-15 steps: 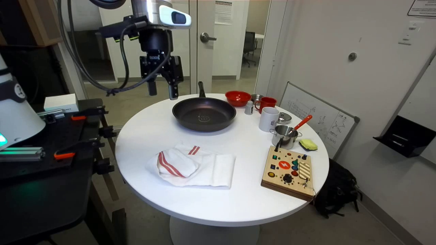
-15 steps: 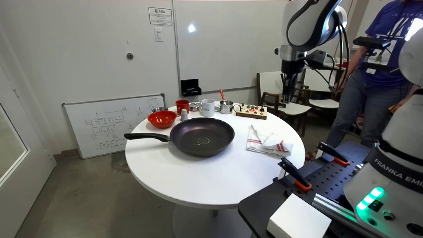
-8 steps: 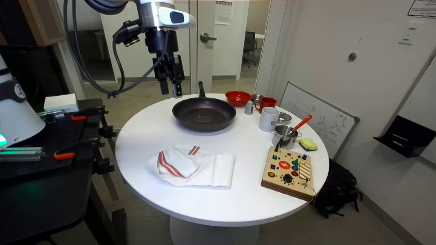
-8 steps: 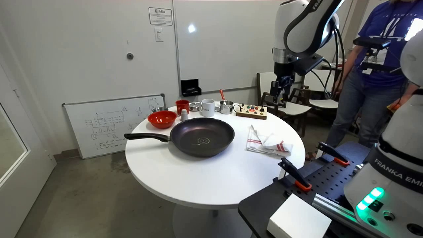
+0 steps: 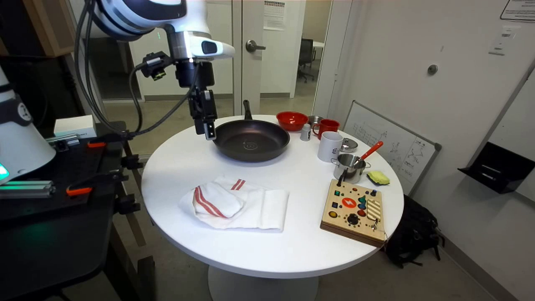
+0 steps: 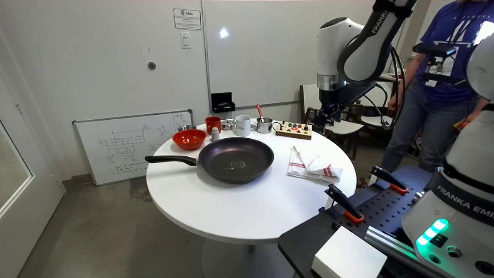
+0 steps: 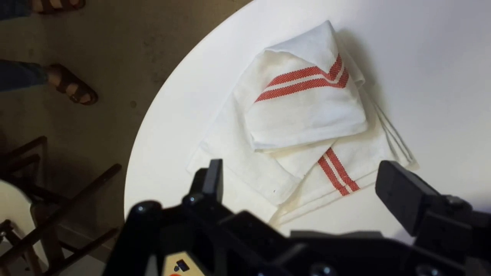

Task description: Wipe the pan with the dish cloth

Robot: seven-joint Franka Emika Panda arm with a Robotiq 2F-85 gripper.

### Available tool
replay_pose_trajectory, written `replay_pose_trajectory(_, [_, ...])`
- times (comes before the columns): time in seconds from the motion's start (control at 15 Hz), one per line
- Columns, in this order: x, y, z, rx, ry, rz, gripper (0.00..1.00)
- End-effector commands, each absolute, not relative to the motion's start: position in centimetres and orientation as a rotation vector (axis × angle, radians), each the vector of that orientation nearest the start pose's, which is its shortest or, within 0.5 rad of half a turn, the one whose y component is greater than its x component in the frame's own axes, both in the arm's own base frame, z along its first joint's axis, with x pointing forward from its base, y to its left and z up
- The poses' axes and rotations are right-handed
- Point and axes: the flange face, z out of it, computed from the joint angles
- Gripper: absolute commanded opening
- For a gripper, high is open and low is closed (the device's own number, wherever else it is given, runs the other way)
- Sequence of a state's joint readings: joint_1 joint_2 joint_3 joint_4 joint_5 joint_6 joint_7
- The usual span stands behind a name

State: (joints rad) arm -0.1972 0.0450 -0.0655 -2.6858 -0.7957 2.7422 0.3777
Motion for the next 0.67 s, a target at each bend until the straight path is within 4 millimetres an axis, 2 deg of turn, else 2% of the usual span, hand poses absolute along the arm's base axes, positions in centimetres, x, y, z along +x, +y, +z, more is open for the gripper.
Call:
replay_pose_trajectory(0.0, [39.7,-7.5,19.8,-3.453,-0.086,-0.057,1.0])
replay_pose_trajectory(0.2, [39.5,-7.0,18.8,-3.46,-0.05,-0.049,1.0])
replay_pose_trajectory(0.33, [39.9,-7.4,18.1,-3.427,0.012,-0.051,1.0])
replay_pose_trajectory(0.47, [40.4,-7.9,16.9,-3.317,0.095,-0.069,1.0])
replay_pose_trajectory(0.6, [41.0,-7.5,15.8,-3.237,0.164,-0.08,1.0])
